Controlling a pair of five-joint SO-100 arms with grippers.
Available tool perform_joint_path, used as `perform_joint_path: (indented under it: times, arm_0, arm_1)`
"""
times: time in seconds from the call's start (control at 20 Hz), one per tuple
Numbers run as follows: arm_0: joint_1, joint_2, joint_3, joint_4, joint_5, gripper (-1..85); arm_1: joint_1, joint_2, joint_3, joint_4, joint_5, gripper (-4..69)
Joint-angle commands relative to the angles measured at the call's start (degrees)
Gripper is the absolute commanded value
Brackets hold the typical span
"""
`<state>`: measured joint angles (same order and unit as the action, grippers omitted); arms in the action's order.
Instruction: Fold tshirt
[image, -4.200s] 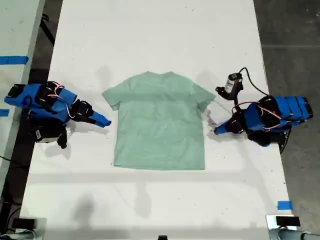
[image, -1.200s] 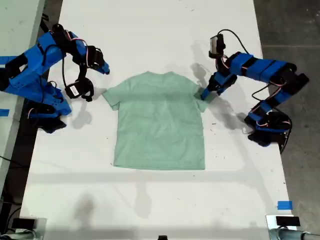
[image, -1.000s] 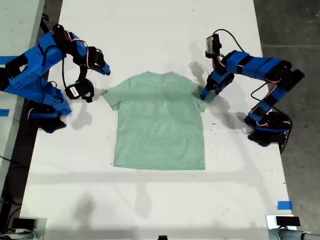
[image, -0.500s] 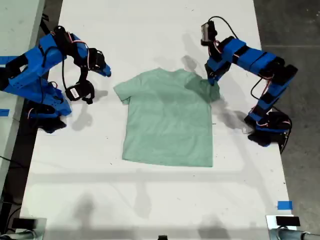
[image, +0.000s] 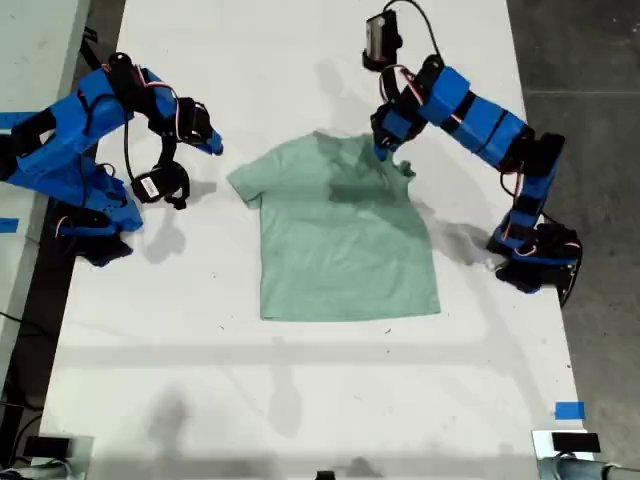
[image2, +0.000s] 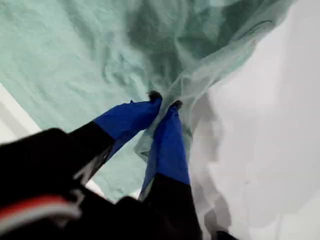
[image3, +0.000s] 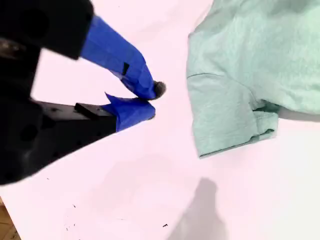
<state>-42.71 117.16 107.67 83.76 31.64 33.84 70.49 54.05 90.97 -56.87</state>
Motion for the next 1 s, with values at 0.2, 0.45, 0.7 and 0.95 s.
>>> perform_joint_path:
  times: [0.2, 0.45, 0.7, 0.95]
  arm_0:
    - [0.18, 2.72, -1.32, -1.41, -1.05, 2.9]
    - [0.35, 2.2, -0.97, -1.67, -1.32, 6.8]
    - [0.35, 2.29, -2.37, 1.67, -1.05, 9.0]
    - [0.53, 1.76, -6.06, 6.68, -0.26, 21.7]
  arm_1:
    - [-12.13, -14.5, -11.51, -16.26, 10.99, -1.5]
    - [-13.89, -19.34, -12.48, -16.52, 17.23, 28.5]
    - [-11.34, -6.24, -11.6, -2.2, 12.04, 43.1]
    - [-9.76, 8.61, -2.2, 3.43, 9.84, 34.8]
